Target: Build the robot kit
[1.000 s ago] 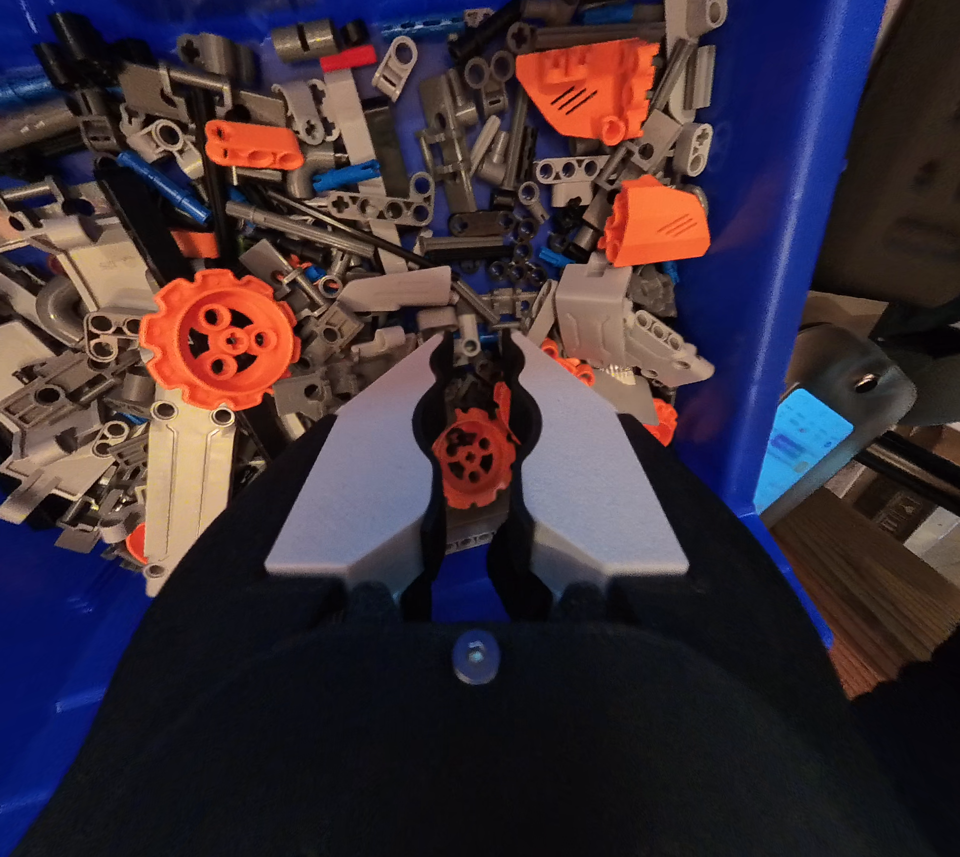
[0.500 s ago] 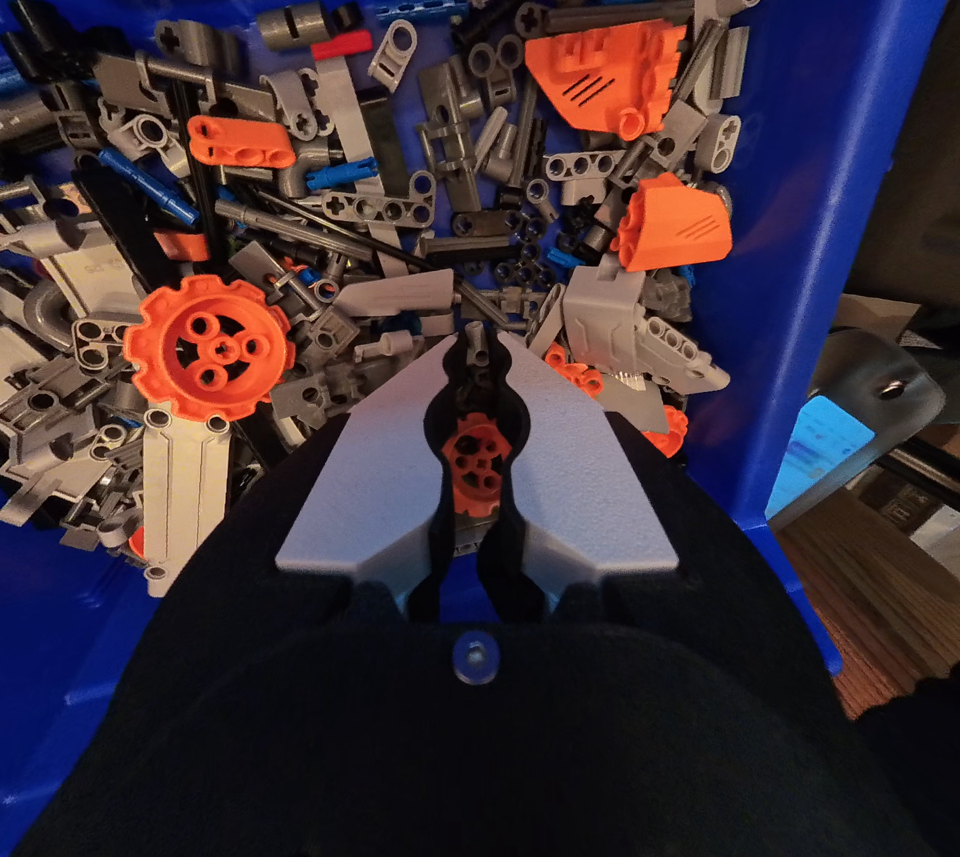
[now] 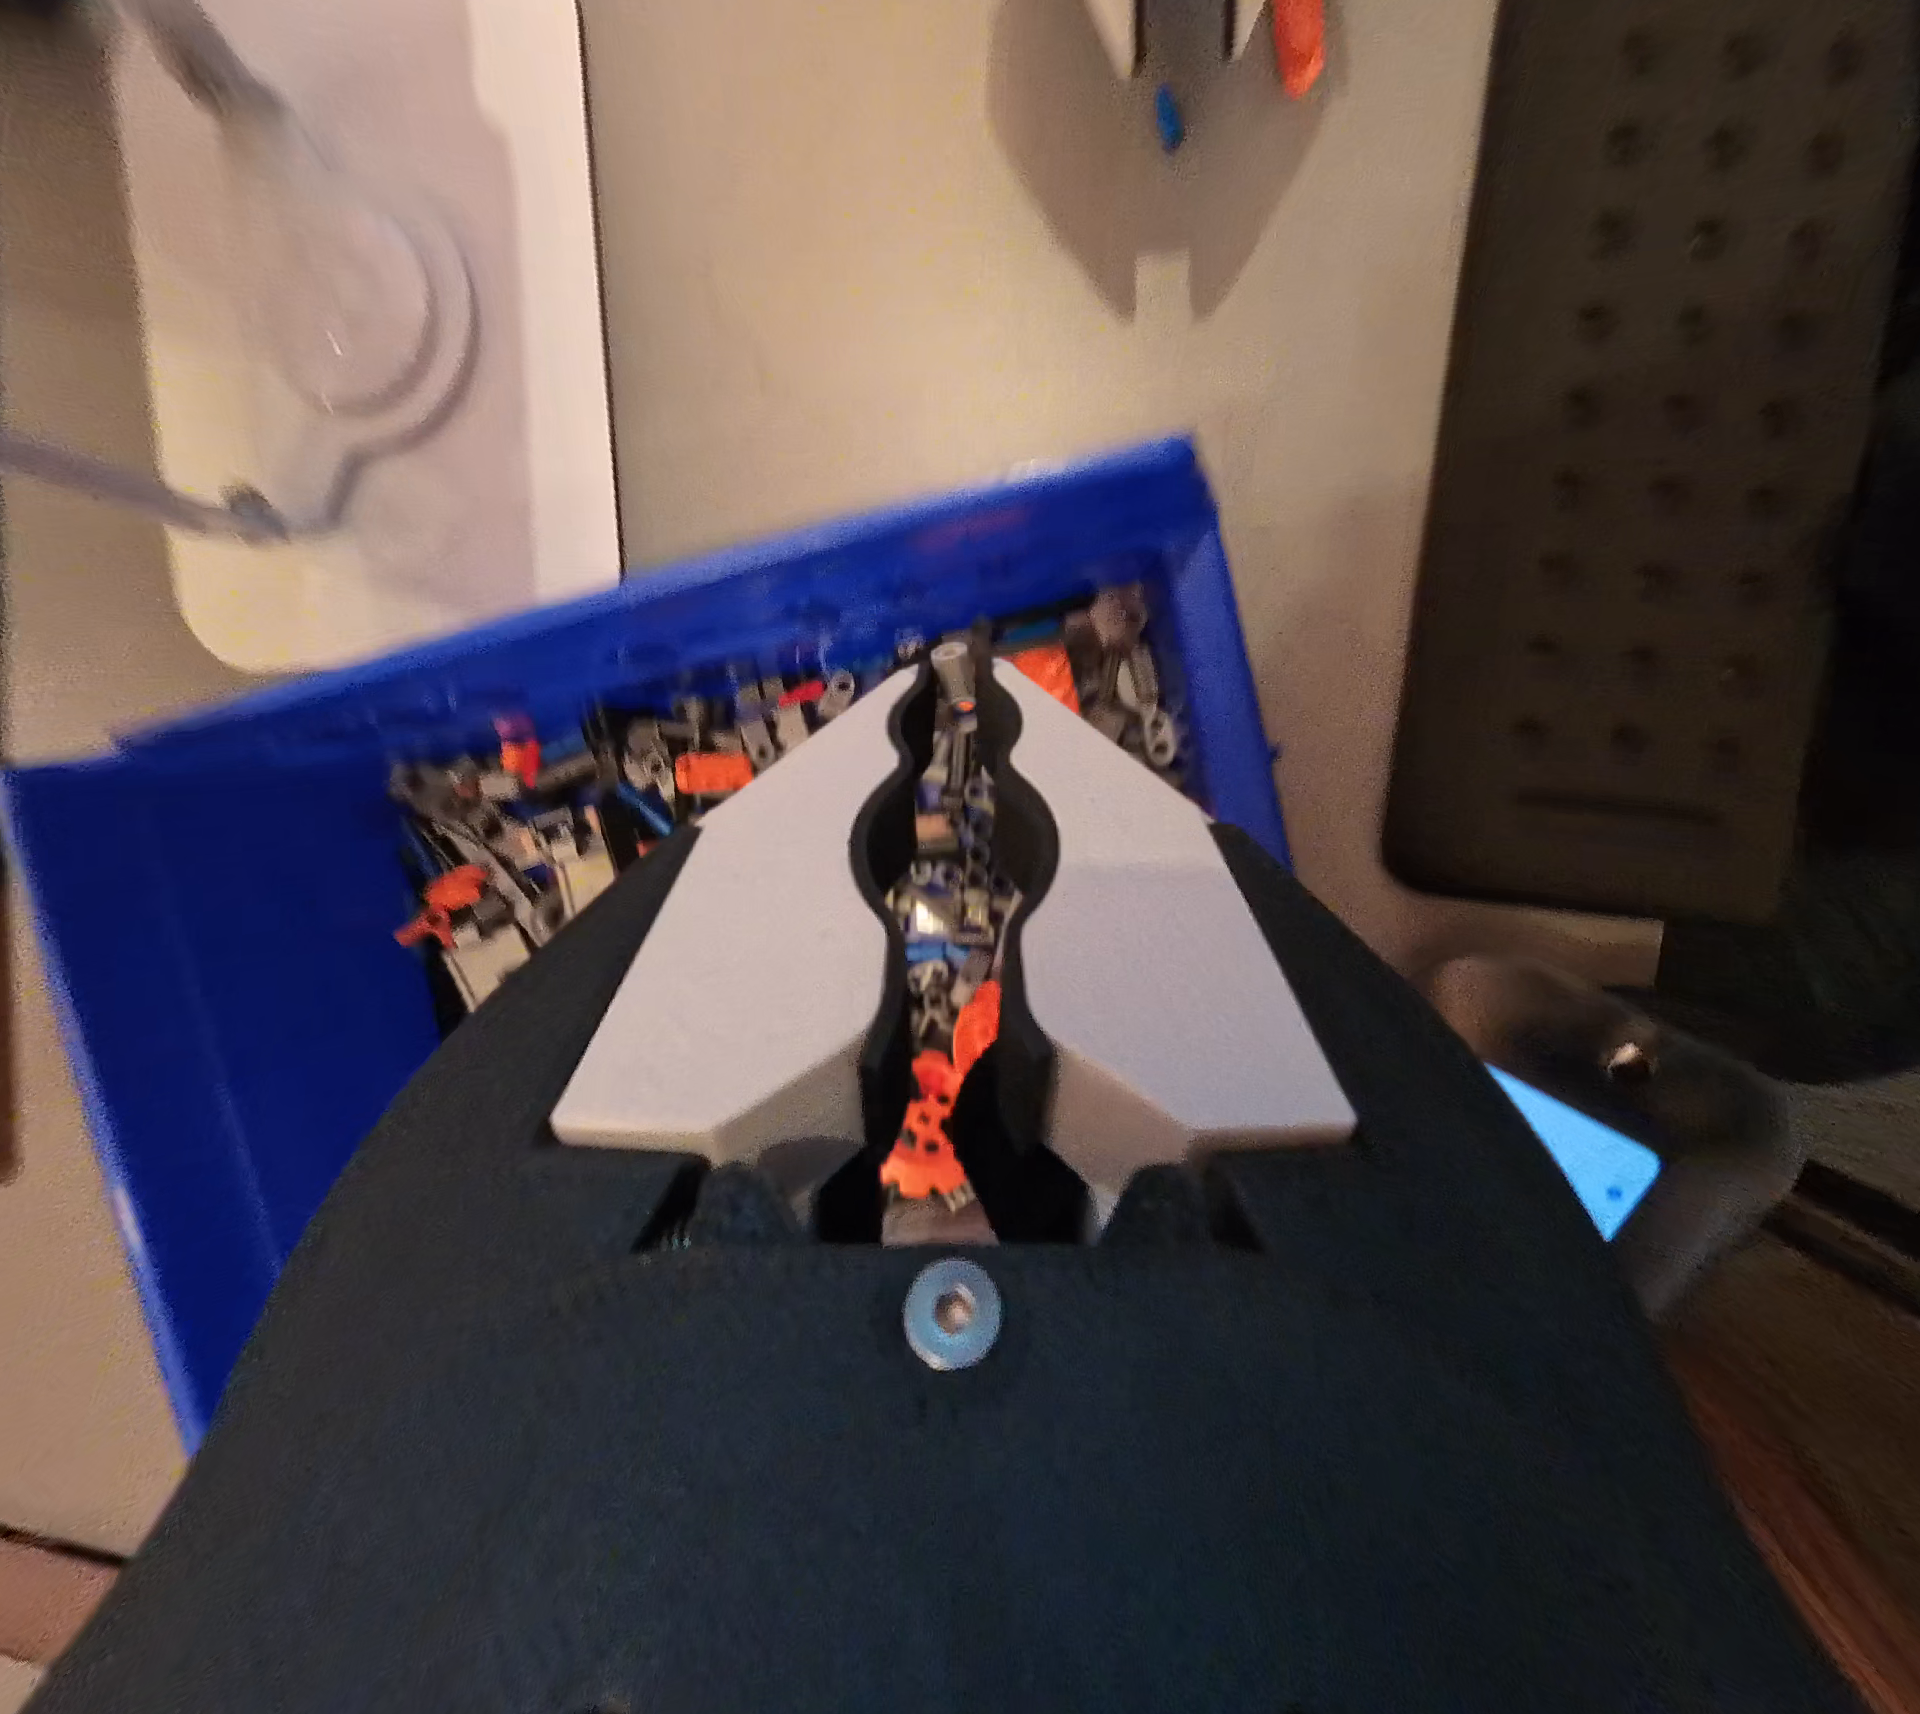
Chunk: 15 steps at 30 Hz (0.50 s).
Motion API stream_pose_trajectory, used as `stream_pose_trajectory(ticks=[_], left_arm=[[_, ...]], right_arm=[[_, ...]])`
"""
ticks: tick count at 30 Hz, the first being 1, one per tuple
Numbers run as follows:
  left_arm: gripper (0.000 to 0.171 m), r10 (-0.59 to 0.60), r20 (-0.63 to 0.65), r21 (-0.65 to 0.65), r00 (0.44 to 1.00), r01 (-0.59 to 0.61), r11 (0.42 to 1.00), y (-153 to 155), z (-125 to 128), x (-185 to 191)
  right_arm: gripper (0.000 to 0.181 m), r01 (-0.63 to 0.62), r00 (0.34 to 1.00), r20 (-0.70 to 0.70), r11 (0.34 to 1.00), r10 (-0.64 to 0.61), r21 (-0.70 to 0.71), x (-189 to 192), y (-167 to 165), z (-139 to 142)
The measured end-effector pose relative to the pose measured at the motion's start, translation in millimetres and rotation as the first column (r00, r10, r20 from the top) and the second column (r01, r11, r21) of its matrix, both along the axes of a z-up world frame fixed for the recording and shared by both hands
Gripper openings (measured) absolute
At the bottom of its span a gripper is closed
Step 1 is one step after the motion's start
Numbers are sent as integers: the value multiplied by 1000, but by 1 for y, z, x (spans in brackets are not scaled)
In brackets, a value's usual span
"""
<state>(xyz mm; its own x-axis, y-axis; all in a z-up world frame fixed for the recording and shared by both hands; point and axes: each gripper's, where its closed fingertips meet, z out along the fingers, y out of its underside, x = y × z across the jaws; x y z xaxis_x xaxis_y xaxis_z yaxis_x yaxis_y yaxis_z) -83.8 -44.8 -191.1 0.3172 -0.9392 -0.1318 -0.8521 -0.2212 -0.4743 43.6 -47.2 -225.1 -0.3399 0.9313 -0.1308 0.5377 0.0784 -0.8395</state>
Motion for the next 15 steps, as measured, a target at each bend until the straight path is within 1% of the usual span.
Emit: stream_pose_trajectory(ticks=[2,3,4,6,7,9,11,12,14,15], left_arm=[[6,-33,18,44,999,32,999,-6,10,28],[5,-49,36,38,998,47,998,-11,11,43],[6,-64,33,-3,997,64,998,-18,6,57],[6,-84,-32,-9,996,84,996,-23,-8,79],[6,-102,-40,-48,994,100,994,-30,-16,93],[6,-100,-72,-54,992,96,994,-30,-31,115],[5,-91,-78,-97,993,83,992,-33,-46,134],[5,-67,-97,-72,993,60,996,-26,-54,138],[5,-60,-143,-103,988,46,994,-27,-73,141],[5,-48,-155,-97,987,33,995,-25,-80,143]], right_arm=[[15,3,1000,2,1000,-3,6,1,0,1],[15,19,1000,10,1000,-19,15,3,5,0],[15,39,999,13,999,-39,20,6,11,0],[15,92,996,8,996,-92,24,13,28,4],[14,123,992,1,992,-123,25,17,37,7],[14,173,985,-21,985,-173,10,25,51,15],[14,207,978,-30,978,-207,-6,30,59,19],[14,217,976,-28,976,-217,-6,32,62,18],[14,228,974,-17,974,-228,4,35,65,15],[14,228,973,-14,974,-228,5,35,65,15]])
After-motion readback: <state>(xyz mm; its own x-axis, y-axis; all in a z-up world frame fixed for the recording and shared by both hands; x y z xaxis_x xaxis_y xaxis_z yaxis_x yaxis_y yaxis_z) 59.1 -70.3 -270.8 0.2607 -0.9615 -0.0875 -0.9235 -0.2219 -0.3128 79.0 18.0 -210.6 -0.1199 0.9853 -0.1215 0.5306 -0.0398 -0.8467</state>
